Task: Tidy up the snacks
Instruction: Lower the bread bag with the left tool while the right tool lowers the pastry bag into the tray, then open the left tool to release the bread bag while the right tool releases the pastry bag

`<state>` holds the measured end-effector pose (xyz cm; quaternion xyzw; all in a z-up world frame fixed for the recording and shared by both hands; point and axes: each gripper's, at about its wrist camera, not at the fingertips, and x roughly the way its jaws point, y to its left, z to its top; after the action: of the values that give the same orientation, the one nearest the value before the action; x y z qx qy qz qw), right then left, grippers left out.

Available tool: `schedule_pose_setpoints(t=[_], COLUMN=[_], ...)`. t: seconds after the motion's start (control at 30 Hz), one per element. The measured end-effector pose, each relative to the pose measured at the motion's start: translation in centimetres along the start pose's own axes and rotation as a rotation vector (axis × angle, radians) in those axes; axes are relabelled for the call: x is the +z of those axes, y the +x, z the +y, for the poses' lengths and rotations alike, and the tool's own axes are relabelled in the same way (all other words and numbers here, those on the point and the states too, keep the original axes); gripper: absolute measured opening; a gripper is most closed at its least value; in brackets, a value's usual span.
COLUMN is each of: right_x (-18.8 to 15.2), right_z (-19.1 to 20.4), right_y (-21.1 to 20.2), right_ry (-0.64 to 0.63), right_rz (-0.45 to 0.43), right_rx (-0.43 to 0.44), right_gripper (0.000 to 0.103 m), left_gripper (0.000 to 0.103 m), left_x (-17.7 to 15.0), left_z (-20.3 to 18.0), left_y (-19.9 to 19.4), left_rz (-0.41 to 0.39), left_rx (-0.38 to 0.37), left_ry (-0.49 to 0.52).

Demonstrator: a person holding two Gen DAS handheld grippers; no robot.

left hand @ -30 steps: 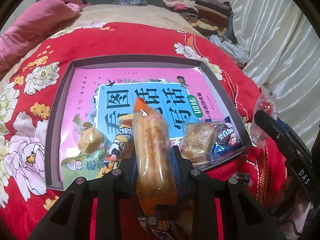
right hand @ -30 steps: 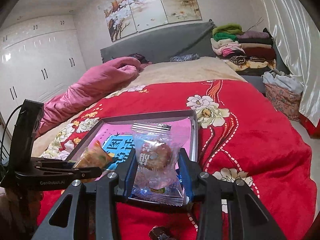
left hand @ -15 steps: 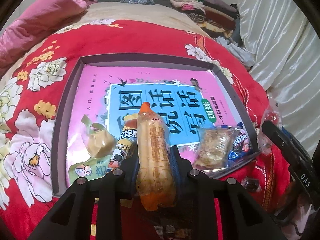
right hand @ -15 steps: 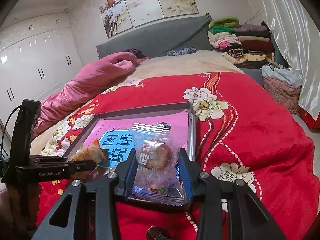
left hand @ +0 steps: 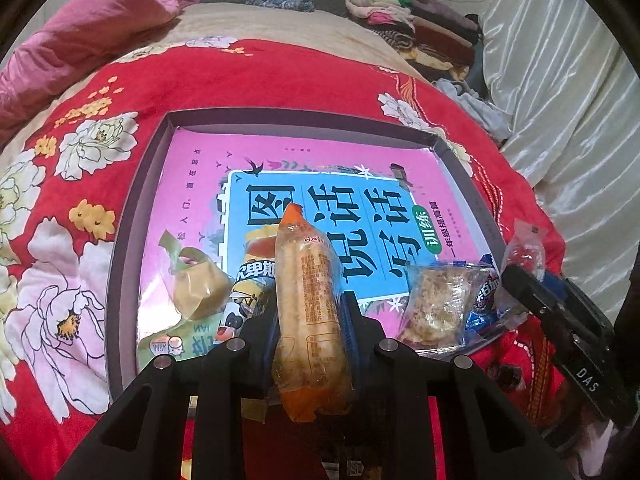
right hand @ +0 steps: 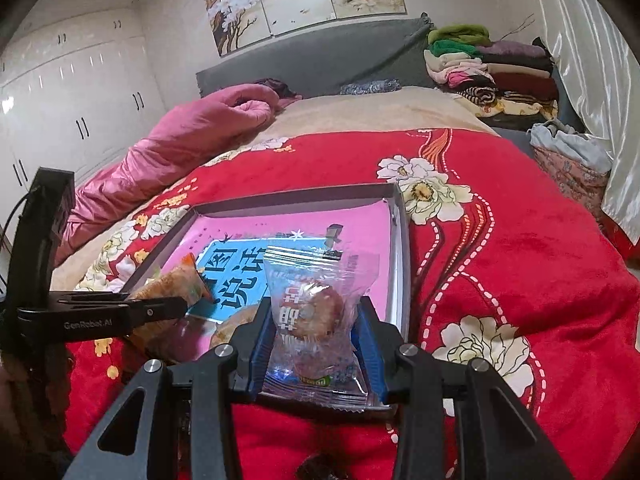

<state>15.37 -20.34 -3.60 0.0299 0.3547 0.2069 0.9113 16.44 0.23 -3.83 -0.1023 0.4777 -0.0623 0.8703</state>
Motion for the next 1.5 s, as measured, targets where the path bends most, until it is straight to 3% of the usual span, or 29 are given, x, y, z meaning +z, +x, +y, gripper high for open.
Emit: schedule_pose_setpoints(t=[0.57,1.5], right_x=[0.5,-0.2], right_z=[-0.5,2.9], right_y=[2.1,3.2], right_ry=[-0.009,-0.116], right_rz=[0.023,0.053], right_rx=[-0.03,0.065], right_gripper=[0.041,0.041], left_gripper=[0.029,0.029], left_x=[0.1,0.1], left_z=[-0.6,-1.5], left_y=[0.2,0.1], left_rz=[-0.001,-0.007], left_rx=[-0.001,-0.031], left_ry=[0.01,0.029])
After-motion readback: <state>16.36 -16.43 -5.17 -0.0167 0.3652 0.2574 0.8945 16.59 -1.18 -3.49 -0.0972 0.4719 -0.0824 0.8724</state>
